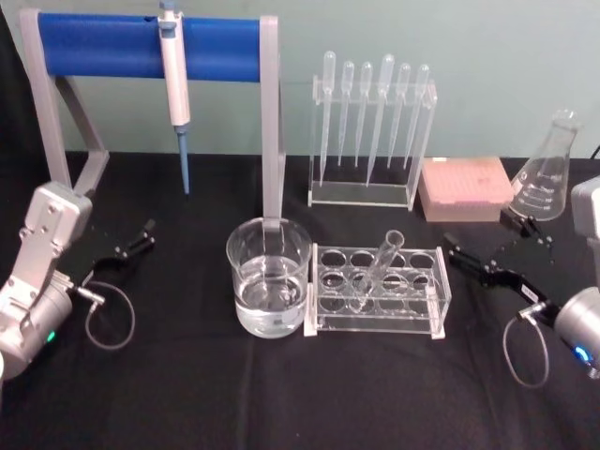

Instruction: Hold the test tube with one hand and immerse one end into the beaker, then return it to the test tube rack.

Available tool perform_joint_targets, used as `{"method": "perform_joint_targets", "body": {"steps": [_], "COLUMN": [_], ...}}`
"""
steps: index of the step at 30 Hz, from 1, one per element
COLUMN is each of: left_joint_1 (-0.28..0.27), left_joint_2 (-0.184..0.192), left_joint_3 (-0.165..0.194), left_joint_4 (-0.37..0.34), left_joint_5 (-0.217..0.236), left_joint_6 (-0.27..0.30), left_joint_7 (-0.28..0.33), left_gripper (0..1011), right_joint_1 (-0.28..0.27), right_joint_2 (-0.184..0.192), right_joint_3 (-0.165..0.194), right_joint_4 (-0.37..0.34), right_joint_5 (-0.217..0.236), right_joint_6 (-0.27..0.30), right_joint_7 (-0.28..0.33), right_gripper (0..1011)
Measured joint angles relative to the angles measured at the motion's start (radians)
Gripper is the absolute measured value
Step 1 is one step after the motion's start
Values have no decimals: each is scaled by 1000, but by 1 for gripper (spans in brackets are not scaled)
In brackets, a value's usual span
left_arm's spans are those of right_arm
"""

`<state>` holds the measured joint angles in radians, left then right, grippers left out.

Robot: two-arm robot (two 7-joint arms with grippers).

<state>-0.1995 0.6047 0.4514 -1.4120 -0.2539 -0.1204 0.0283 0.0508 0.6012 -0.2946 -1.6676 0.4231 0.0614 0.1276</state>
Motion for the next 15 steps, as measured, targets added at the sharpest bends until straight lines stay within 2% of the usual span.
{"method": "perform_joint_targets", "body": {"steps": [15], "left_joint_1": [0], "left_joint_2": [0], "left_joint_3": [0], "left_joint_4": [0], "left_joint_5": [0], "left_joint_6": [0], "left_joint_7": [0], "left_gripper": [1000], "right_joint_1": [-8], "right_joint_2": [-2], "right_joint_3": [6], "right_joint_4": [-9], "right_joint_5": [2], "right_joint_6": [-2], "right_joint_7": [-18], "right_gripper": [1003]}}
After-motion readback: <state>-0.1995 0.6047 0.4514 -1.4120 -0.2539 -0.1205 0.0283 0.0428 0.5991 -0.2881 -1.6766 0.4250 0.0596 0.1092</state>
